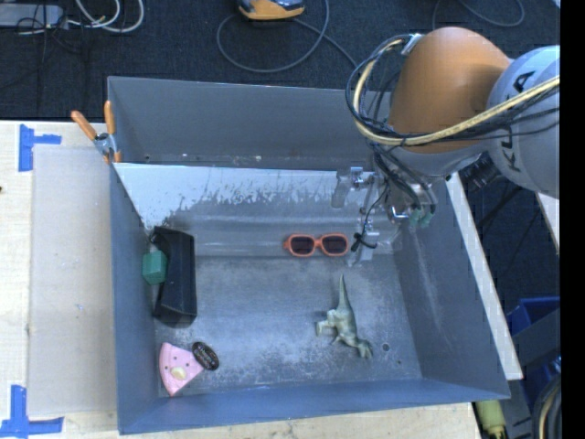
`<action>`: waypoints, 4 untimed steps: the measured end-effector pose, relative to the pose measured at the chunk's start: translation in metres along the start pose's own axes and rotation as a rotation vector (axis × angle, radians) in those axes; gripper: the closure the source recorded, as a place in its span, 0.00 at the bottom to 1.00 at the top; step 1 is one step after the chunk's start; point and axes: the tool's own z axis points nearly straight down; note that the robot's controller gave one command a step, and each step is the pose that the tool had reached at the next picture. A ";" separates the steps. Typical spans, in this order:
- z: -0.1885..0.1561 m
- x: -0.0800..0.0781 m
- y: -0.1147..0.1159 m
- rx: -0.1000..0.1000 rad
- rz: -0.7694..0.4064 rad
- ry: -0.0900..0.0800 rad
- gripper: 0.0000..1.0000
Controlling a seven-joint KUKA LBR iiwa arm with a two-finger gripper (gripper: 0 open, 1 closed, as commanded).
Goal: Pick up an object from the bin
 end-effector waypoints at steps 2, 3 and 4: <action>0.076 -0.005 -0.006 -0.001 0.066 -0.007 0.00; 0.148 -0.005 -0.007 -0.001 0.091 -0.002 0.00; 0.129 0.049 -0.041 -0.001 0.042 -0.001 0.00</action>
Offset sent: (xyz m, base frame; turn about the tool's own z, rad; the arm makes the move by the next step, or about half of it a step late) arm 0.0070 -0.0138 -0.1720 0.1418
